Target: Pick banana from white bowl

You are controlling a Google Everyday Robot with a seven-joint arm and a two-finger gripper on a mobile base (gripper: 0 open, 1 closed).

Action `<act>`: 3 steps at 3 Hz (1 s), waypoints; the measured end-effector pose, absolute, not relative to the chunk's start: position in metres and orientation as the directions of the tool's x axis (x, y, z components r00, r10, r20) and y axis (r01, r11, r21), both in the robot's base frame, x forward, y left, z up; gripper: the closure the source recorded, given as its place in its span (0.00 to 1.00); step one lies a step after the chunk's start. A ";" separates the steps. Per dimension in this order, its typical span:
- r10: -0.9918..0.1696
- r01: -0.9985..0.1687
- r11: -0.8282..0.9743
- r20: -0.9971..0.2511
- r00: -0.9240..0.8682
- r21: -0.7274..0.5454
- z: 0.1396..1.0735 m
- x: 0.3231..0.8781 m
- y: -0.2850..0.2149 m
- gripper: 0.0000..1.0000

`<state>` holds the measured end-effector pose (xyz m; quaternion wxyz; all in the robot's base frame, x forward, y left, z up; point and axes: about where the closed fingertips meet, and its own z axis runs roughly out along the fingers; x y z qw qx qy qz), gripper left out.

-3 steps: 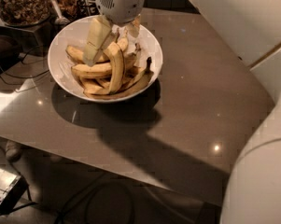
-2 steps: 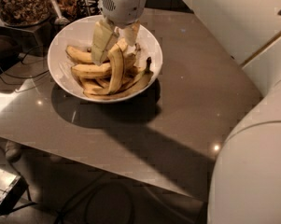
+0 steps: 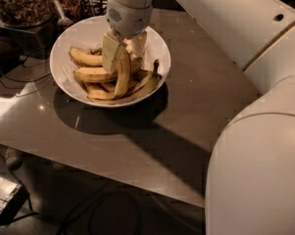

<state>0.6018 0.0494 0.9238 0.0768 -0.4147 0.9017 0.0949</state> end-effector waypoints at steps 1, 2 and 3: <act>-0.733 -0.762 0.639 -0.217 -0.645 0.107 0.924 0.602 0.049 0.69; -0.733 -0.762 0.639 -0.217 -0.645 0.107 0.924 0.602 0.049 0.93; -0.733 -0.762 0.639 -0.217 -0.645 0.107 0.927 0.602 0.049 1.00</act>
Offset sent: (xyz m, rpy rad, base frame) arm 0.0004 -0.0001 -0.0001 -0.0002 -0.0002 -0.0009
